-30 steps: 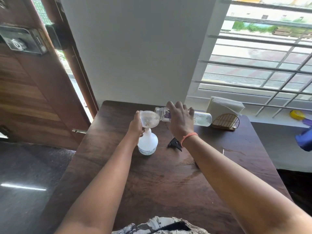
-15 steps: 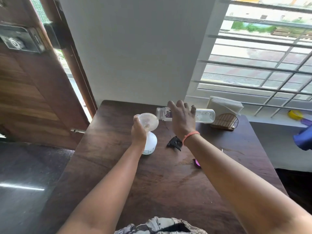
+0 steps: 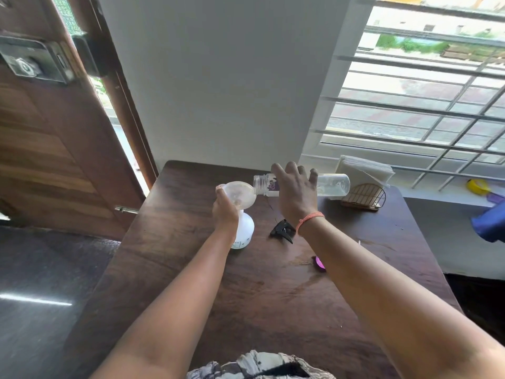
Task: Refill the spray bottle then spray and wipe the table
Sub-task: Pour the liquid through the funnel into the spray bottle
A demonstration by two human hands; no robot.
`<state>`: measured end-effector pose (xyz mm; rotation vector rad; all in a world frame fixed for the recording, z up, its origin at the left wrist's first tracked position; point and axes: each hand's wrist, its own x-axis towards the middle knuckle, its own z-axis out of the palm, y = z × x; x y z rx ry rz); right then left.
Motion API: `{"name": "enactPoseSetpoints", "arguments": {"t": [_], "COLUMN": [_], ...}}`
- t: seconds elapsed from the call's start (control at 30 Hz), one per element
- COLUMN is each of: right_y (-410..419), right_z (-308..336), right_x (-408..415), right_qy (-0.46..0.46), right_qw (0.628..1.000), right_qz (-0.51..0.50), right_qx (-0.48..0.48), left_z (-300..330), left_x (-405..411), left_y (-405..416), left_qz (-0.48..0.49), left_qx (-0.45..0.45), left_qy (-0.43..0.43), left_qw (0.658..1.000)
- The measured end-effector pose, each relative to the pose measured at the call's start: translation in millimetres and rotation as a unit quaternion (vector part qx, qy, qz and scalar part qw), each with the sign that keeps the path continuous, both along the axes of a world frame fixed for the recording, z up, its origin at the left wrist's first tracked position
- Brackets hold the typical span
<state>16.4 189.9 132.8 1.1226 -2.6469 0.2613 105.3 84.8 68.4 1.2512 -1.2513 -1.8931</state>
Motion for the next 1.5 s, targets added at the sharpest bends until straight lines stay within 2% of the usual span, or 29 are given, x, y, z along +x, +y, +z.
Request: {"name": "enactPoseSetpoints", "arguments": {"t": [1.07, 1.5], "right_y": [-16.4, -17.5], "right_z": [18.2, 2.6], "right_x": [-4.9, 1.1], "right_qy": [0.024, 0.041], "right_qw": [0.999, 0.998], "right_qz": [0.010, 0.049], "right_qx": [-0.027, 0.004], "left_z": [0.6, 5.0], "left_x": [-6.4, -2.5], "left_y": [-1.7, 1.3], "left_qz": [0.012, 0.005], "left_qx": [0.018, 0.018], "left_qy": [-0.008, 0.002], "left_qw": [1.000, 1.000]}}
